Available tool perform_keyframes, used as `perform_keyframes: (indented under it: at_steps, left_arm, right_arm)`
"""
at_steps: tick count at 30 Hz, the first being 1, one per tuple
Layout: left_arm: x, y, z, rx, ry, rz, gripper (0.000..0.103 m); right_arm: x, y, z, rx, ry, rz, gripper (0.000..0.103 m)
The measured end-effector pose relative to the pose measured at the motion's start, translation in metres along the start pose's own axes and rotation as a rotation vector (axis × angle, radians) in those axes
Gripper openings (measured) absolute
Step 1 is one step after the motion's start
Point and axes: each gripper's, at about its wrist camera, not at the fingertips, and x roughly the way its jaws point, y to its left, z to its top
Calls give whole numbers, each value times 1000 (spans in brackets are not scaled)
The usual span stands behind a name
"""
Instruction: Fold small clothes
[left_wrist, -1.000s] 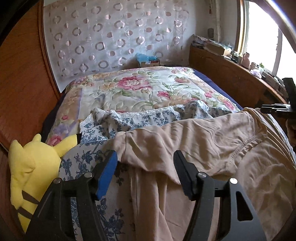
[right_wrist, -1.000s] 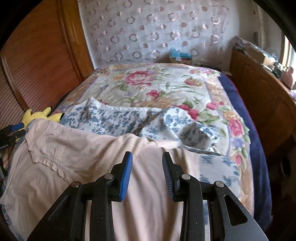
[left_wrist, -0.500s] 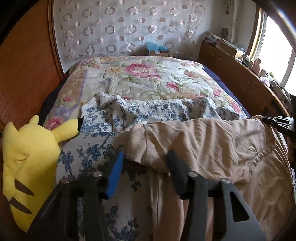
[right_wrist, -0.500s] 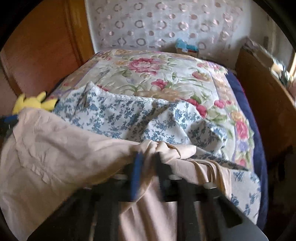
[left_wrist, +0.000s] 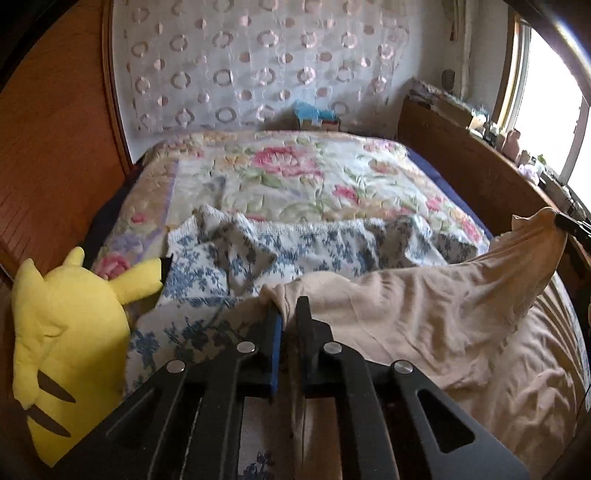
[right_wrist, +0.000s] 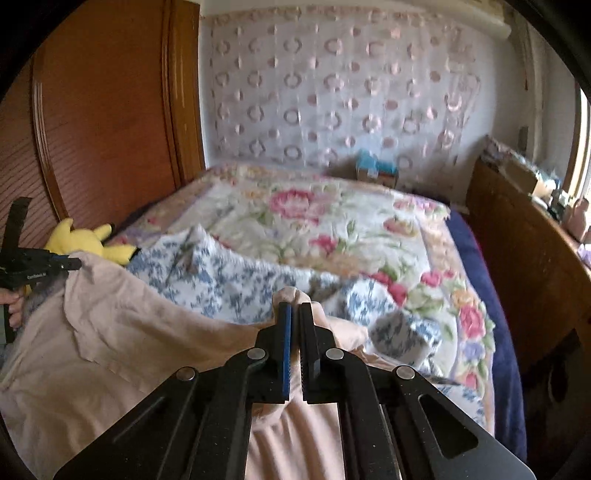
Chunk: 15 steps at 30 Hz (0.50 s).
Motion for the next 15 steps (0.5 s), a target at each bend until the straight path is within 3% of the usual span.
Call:
perform_keyframes:
  at_steps: [15]
  left_arm:
    - [-92,-9,6,14,-190,-9,5]
  right_arm:
    - [-85,-5,-40,63,-152,34,3]
